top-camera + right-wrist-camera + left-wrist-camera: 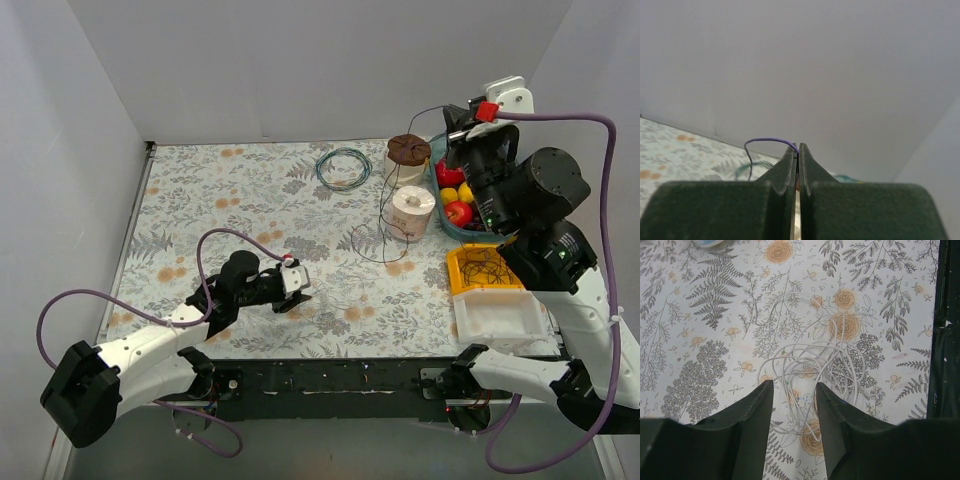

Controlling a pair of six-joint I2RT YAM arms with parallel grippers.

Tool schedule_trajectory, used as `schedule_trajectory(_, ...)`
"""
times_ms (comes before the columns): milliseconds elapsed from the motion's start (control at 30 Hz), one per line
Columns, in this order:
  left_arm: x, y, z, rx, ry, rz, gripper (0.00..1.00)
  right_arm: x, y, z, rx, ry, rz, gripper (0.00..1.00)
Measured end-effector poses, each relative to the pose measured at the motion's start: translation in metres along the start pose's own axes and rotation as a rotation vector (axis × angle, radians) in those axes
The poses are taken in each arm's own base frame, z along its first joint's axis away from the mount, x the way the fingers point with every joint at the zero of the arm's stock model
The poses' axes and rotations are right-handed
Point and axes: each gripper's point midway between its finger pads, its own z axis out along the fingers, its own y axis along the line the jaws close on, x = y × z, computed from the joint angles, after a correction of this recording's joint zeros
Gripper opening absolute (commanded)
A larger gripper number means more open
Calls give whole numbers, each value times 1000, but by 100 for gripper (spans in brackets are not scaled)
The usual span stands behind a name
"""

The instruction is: Untangle the cables

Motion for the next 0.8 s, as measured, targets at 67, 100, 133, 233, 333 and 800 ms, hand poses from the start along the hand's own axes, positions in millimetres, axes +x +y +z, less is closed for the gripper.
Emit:
schedule_trajectory(67, -3, 1, -1, -4, -9, 5, 41, 17, -20, -6, 84, 56, -57, 1)
schedule_trajectory(100, -5, 1, -2, -7, -15, 4, 41, 26, -31, -11, 128, 85, -83, 1)
schedule_trajectory(133, -7, 1, -3, -9, -21, 5, 41, 32, -41, -14, 165, 106, -103, 1)
schedule_trajectory(233, -11, 0, -7, -20, -47, 4, 42, 56, -84, -28, 309, 200, -174, 1)
schedule_trajectory(333, -13, -3, -11, -27, -67, -7, 42, 84, -123, -42, 433, 303, -225, 1)
schedule_trajectory(800, -2, -11, -27, -70, -111, -91, 46, 225, -203, -103, 627, 687, -202, 1)
